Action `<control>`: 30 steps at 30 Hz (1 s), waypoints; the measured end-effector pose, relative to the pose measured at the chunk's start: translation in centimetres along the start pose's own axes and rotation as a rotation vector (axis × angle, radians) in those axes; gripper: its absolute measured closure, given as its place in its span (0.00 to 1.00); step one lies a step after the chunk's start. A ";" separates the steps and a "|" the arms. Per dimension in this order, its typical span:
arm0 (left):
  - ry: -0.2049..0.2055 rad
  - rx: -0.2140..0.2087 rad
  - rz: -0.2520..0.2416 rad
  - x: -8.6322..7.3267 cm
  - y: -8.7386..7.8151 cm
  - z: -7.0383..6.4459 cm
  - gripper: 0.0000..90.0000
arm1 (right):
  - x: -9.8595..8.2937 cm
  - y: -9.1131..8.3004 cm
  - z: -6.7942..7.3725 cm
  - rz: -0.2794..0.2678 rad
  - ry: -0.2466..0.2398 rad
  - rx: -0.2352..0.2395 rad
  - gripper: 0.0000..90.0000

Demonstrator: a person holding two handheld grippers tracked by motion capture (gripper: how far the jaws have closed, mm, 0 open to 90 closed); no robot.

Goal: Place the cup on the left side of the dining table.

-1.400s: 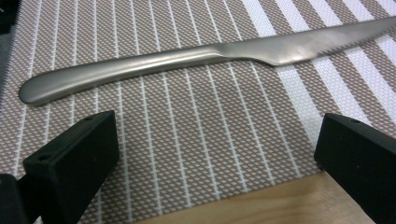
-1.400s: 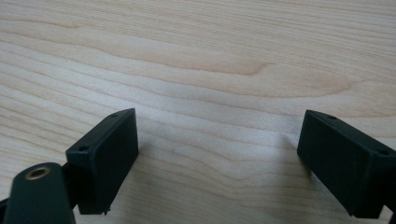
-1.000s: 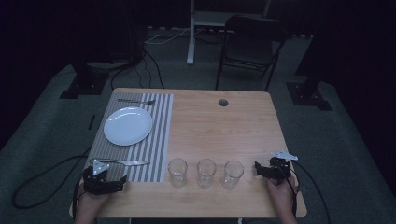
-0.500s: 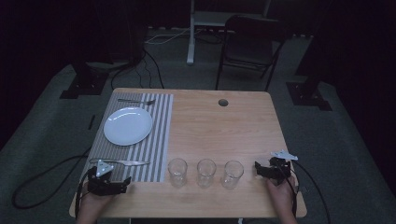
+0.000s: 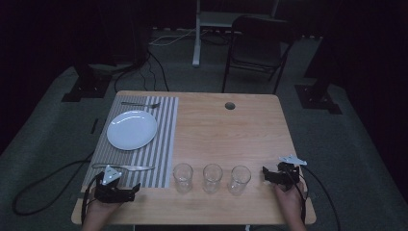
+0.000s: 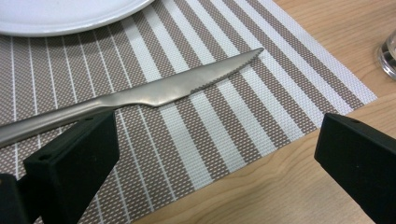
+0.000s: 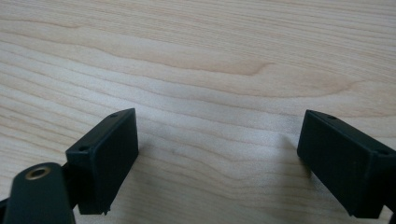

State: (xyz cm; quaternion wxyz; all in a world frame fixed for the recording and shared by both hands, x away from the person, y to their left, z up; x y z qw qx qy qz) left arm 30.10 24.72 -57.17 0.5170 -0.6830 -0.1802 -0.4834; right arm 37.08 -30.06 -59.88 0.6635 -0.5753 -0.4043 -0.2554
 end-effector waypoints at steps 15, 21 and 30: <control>0.042 -0.122 -0.044 1.8 -0.3 -3.4 0.00 | 0.0 0.0 0.0 0.000 0.000 0.000 0.13; 0.081 -0.141 -0.062 2.3 -0.4 -4.4 0.01 | 0.0 0.0 0.0 0.000 0.000 0.000 0.13; 0.090 -0.184 -0.075 2.8 -0.3 -5.6 0.01 | 0.0 0.0 0.0 0.000 0.000 0.000 0.13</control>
Point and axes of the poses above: each handheld gripper's, and its own axes: y roughly forward along the jaws, x roughly out of its top, z roughly to its left, the point moved 7 cm from there along y, roughly forward along the jaws, and after that the axes turned 10 degrees about -z, right-handed, at the moved point
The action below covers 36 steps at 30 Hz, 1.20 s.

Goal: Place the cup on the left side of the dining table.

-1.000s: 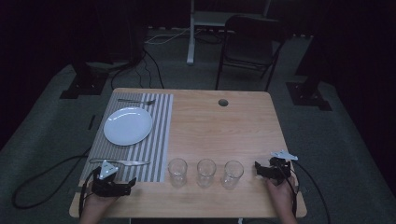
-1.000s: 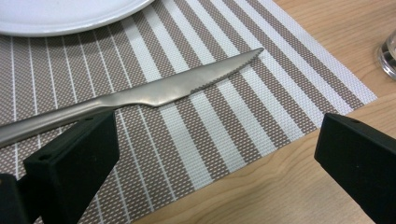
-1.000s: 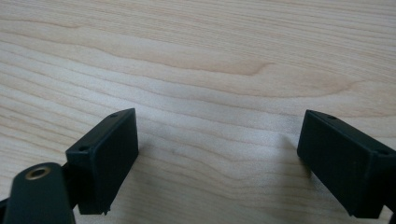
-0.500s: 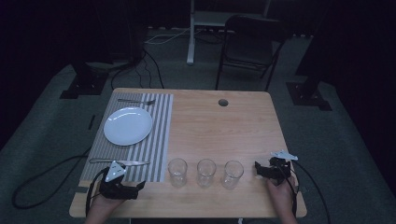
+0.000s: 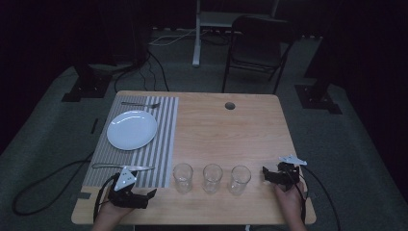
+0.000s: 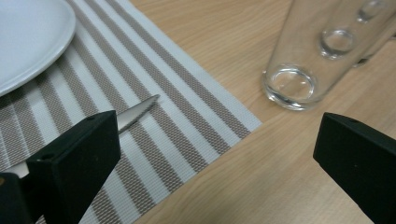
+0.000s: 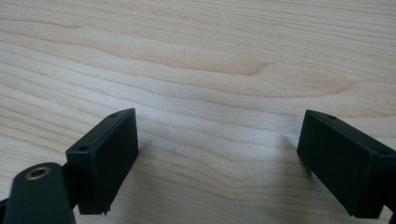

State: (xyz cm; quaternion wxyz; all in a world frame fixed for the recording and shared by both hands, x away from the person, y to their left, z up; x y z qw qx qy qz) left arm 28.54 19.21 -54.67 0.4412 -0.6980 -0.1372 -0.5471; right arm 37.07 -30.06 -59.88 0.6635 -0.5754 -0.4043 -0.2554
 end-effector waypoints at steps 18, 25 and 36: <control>0.050 -0.111 -0.003 2.1 0.6 -2.2 0.01 | 0.0 0.0 0.0 0.000 0.000 0.000 0.13; 0.071 -0.138 -0.008 3.0 1.5 -3.0 0.01 | 0.0 0.0 0.0 0.000 0.000 0.000 0.13; 0.118 -0.185 0.020 4.6 2.6 -4.0 0.01 | 0.0 0.0 0.0 0.000 0.000 0.000 0.13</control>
Point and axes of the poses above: each handheld gripper's, and its own axes: y roughly forward along the jaws, x roughly out of its top, z roughly to its left, the point moved 7 cm from there along y, roughly forward along the jaws, and after that the axes turned 10 degrees about -z, right-handed, at the moved point
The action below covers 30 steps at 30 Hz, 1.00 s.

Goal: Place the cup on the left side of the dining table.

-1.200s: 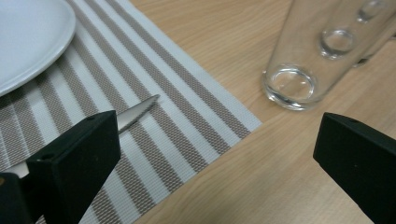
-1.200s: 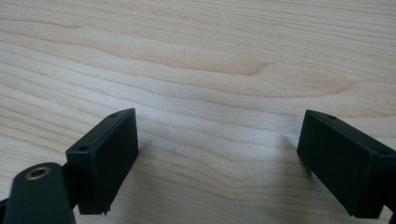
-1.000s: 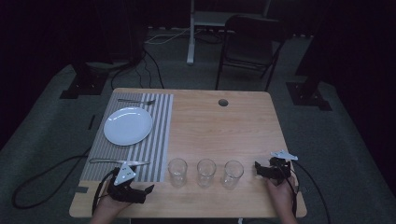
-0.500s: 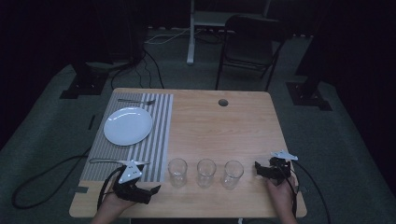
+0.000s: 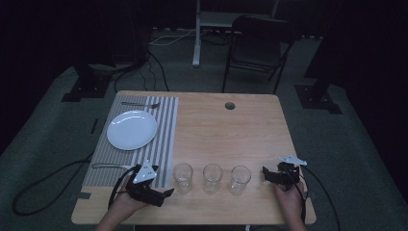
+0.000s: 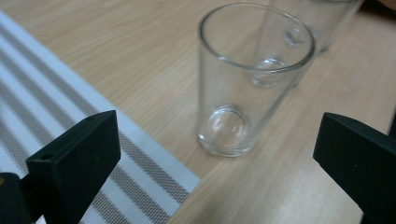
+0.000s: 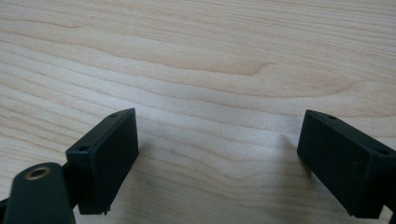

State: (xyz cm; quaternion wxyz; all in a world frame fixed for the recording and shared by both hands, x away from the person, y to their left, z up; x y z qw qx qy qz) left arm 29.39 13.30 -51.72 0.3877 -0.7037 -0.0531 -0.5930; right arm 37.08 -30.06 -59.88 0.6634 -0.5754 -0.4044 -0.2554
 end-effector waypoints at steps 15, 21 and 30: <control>0.026 -0.044 -0.025 2.3 1.8 -1.3 0.01 | 0.0 0.0 0.0 0.000 0.000 0.000 0.13; 0.032 -0.071 -0.013 2.9 2.8 -1.5 0.01 | 0.0 0.0 0.0 0.000 0.000 0.000 0.13; 0.045 -0.089 -0.018 4.3 3.7 -1.7 0.01 | 0.0 0.0 0.0 0.000 0.000 0.000 0.13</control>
Point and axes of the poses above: each handheld gripper's, and its own axes: y roughly forward along the jaws, x roughly out of its top, z roughly to its left, the point moved 7 cm from there along y, roughly forward along the jaws, and after that the axes turned 10 degrees about -z, right-handed, at the moved point
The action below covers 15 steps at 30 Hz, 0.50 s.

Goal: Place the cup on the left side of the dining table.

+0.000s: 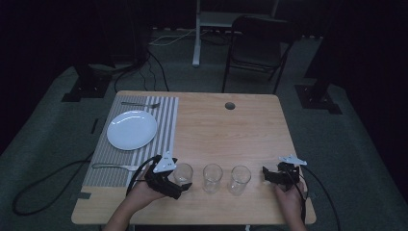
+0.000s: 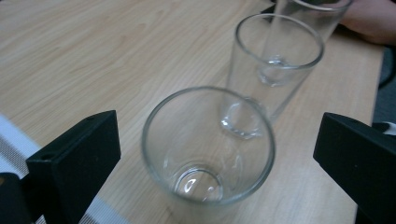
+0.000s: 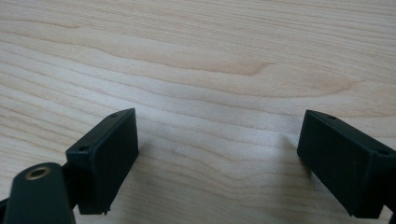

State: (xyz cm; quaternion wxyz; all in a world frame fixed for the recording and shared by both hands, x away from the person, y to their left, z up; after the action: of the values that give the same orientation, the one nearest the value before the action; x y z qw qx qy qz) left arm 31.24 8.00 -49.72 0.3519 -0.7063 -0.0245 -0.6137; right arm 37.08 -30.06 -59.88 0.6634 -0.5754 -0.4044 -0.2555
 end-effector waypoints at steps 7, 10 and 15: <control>0.021 -0.021 0.001 1.4 0.5 -0.4 0.01 | 0.0 0.0 0.0 0.000 -0.001 0.000 0.13; 0.035 -0.020 0.010 1.9 0.9 -0.6 0.01 | 0.0 0.0 0.0 0.000 -0.001 0.000 0.13; 0.053 -0.042 0.027 2.6 1.9 -1.3 0.01 | 0.0 0.0 0.0 0.000 -0.002 0.000 0.13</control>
State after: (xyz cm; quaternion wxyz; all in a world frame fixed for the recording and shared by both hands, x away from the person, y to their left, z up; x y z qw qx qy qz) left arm 31.64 4.88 -48.30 0.3457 -0.6974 0.0075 -0.6278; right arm 37.08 -30.08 -59.88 0.6631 -0.5757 -0.4050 -0.2548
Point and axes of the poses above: each handheld gripper's, and its own axes: y roughly forward along the jaws, x roughly out of its top, z roughly to its left, the point moved 7 cm from there along y, roughly forward along the jaws, and after that the axes turned 10 degrees about -z, right-handed, at the moved point
